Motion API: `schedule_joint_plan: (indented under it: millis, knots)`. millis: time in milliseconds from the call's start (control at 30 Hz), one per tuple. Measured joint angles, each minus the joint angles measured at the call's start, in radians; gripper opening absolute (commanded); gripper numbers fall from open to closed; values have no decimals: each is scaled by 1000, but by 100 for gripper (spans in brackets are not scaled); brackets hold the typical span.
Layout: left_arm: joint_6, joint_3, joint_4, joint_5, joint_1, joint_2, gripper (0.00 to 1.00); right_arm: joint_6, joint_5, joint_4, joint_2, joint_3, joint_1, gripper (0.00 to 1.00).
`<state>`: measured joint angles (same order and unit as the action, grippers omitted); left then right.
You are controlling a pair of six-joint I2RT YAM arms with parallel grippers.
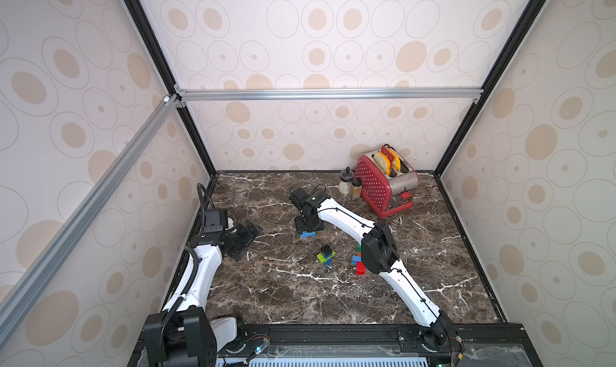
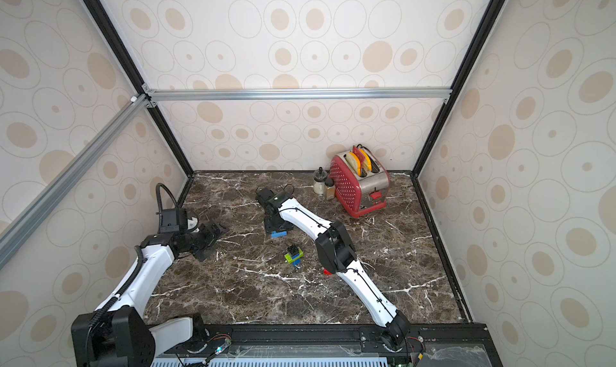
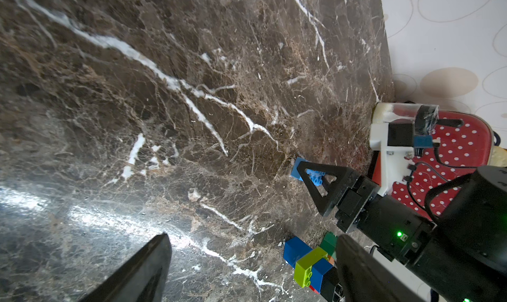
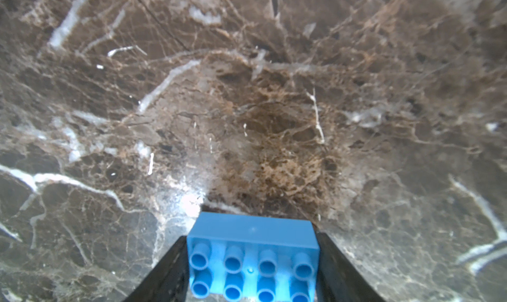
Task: Assemble the letter f with lego
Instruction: Pick up the lego brick from the center of the board.
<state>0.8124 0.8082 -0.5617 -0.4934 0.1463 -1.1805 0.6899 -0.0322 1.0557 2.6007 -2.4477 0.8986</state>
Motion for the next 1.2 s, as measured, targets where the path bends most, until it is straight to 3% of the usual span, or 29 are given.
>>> schedule_joint_plan:
  millis: [333, 467, 633, 800, 1000, 1200]
  knots:
    - [-26, -8, 27, -38, -4, -26, 90, -118, 16, 31, -35, -81, -10, 59]
    - [-26, -7, 60, -39, -105, -42, 89, -177, 31, 59, -143, -54, -31, 59]
    - [53, -59, 278, -70, -346, -80, 79, -244, 45, 60, -443, 168, -76, 60]
    - [158, -171, 546, -89, -504, -158, 62, -282, 82, 35, -716, 457, -98, 60]
    - [253, -343, 825, -117, -550, -195, 54, -291, 170, -14, -807, 699, -89, 59]
    - [264, -398, 979, -143, -580, -191, 54, -291, 189, -52, -807, 782, -64, 59]
